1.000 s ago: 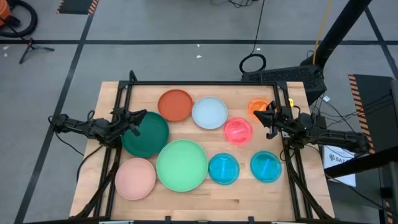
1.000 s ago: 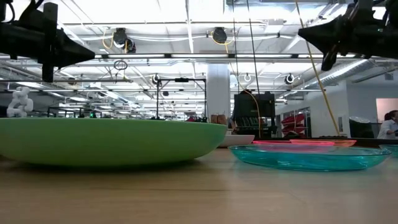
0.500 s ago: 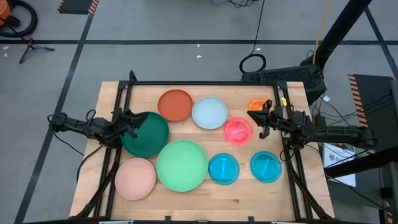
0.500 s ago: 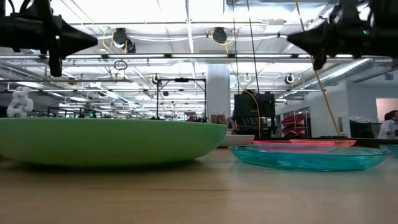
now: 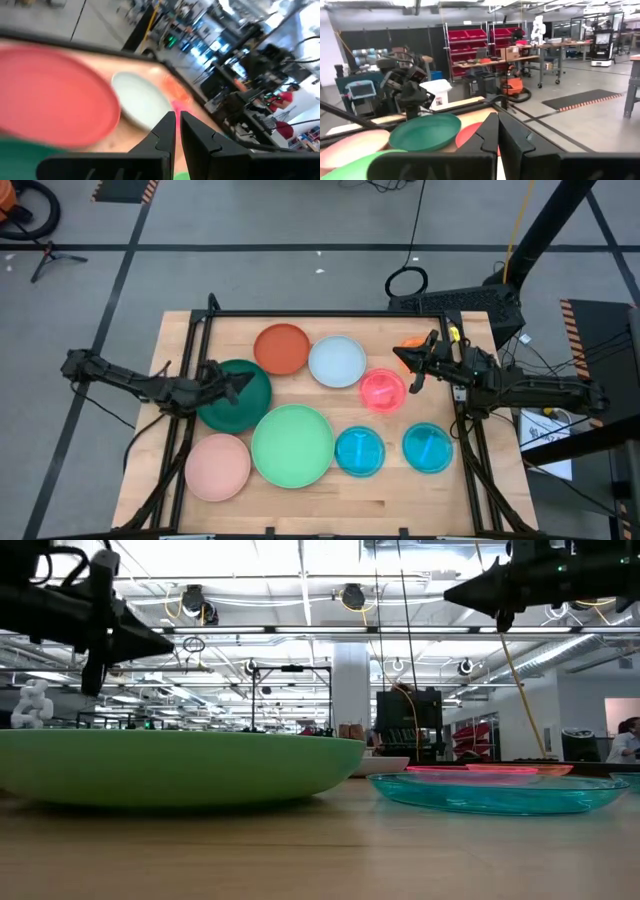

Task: Stack plastic plates
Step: Stack the dark green plate on top of the green plate

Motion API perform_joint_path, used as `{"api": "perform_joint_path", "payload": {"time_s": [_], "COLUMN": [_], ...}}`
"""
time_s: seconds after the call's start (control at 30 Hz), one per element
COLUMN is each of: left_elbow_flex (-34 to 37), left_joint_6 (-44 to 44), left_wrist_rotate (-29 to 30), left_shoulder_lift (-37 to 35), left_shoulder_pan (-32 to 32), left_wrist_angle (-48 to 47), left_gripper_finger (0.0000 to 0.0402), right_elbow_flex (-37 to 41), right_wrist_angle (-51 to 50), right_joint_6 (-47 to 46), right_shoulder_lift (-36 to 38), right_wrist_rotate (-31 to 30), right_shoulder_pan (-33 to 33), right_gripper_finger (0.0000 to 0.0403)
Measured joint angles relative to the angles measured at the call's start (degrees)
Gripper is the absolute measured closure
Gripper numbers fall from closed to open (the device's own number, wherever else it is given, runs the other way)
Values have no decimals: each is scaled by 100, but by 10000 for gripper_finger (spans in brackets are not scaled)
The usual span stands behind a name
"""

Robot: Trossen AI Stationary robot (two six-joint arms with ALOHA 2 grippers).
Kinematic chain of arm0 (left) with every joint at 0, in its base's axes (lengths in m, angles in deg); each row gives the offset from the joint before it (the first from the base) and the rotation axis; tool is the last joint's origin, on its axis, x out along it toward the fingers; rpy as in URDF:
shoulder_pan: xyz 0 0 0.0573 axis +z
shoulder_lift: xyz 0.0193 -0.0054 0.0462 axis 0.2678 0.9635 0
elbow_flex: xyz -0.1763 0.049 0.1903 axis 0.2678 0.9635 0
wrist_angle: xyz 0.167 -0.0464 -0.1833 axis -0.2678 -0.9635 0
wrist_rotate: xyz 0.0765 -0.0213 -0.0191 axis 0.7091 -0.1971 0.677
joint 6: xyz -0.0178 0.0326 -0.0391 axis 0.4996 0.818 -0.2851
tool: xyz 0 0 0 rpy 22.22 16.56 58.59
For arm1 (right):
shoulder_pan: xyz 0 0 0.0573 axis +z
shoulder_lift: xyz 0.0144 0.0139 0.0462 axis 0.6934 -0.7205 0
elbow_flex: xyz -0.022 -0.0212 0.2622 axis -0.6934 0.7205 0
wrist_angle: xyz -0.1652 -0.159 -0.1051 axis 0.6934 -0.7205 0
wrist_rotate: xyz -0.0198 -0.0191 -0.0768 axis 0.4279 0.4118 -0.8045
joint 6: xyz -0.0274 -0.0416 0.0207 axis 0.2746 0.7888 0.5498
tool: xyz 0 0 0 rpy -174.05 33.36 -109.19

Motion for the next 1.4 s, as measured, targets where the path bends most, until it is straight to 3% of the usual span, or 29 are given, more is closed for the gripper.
{"api": "perform_joint_path", "payload": {"time_s": [0.2,0.4,0.5,0.73,1.07,1.4], "left_elbow_flex": [-866,-2266,-2810,-3501,-3550,-3553], "left_joint_6": [-830,-1895,-2124,-1897,-2304,-2493], "left_wrist_rotate": [55,-141,-334,-661,-824,-929], "left_shoulder_lift": [1235,2515,3091,4060,4636,4769], "left_shoulder_pan": [12,184,259,457,779,793], "left_wrist_angle": [-1130,-3900,-4643,-4834,-4758,-4689], "left_gripper_finger": [369,369,369,369,366,283], "right_elbow_flex": [-4,-7,-7,-15,-17,-17], "right_wrist_angle": [186,209,210,208,76,37], "right_joint_6": [104,109,107,91,-151,1], "right_shoulder_lift": [-4,-4,-4,-4,-2,-1], "right_wrist_rotate": [0,0,8,19,39,31], "right_shoulder_pan": [-25,-81,-81,-81,-81,-81], "right_gripper_finger": [402,402,402,402,402,375]}}
